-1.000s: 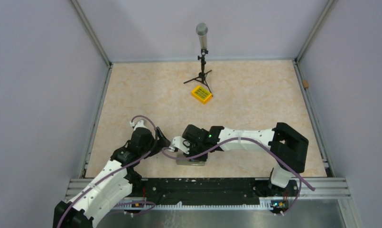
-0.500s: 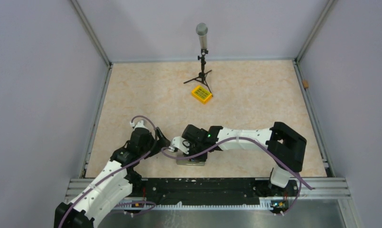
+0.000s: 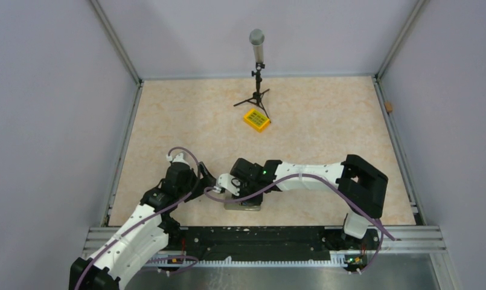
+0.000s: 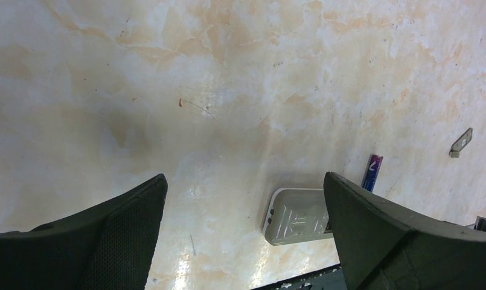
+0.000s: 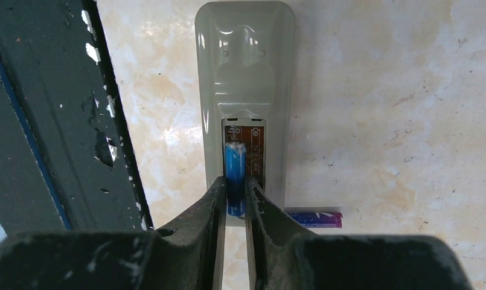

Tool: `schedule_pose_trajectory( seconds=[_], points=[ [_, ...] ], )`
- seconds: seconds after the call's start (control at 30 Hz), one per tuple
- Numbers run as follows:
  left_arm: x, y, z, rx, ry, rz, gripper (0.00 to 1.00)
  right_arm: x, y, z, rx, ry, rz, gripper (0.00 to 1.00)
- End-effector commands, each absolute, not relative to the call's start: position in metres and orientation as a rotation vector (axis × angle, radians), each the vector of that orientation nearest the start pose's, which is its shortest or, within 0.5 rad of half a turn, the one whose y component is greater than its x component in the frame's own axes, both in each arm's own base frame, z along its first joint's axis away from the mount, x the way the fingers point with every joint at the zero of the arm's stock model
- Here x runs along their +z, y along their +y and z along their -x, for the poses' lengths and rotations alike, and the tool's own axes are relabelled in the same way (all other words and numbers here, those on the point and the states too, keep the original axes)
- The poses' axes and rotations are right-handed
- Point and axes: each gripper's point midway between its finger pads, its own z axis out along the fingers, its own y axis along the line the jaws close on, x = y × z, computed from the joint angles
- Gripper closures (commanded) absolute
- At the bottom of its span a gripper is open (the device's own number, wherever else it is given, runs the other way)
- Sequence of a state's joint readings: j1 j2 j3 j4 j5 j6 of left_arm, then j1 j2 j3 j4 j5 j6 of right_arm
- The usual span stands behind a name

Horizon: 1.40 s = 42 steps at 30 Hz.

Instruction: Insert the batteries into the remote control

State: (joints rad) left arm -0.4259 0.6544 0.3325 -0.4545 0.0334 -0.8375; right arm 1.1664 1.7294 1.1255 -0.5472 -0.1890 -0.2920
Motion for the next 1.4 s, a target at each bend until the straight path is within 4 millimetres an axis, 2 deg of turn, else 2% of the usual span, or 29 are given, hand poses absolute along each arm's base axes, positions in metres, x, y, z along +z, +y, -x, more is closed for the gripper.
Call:
schedule_pose_trajectory(
  seconds=[0.0, 0.43, 0.73, 0.93, 1.17, 1.37],
  points=[
    [0.063, -0.127, -0.189, -0.664, 2.364, 0.465, 0.01, 0.052, 0.355, -0.131, 0.529, 2.007, 1.891, 0.83],
    [0.063, -0.128, -0.190, -0.669, 2.365, 0.460, 0.01, 0.054, 0.355, -0.130, 0.533, 2.008, 1.890, 0.80],
    [0.062, -0.129, -0.189, -0.678, 2.371, 0.457, 0.01, 0.086, 0.365, -0.144, 0.515, 1.957, 1.786, 0.74],
    [0.064, -0.129, -0.190, -0.680, 2.368, 0.453, 0.01, 0.098, 0.366, -0.156, 0.459, 1.934, 1.722, 0.68],
    [0.065, -0.129, -0.190, -0.680, 2.365, 0.454, 0.01, 0.090, 0.370, -0.164, 0.457, 1.946, 1.689, 0.63],
    [0.065, -0.128, -0.189, -0.680, 2.361, 0.461, 0.01, 0.074, 0.372, -0.168, 0.471, 1.972, 1.669, 0.58]
  ],
)
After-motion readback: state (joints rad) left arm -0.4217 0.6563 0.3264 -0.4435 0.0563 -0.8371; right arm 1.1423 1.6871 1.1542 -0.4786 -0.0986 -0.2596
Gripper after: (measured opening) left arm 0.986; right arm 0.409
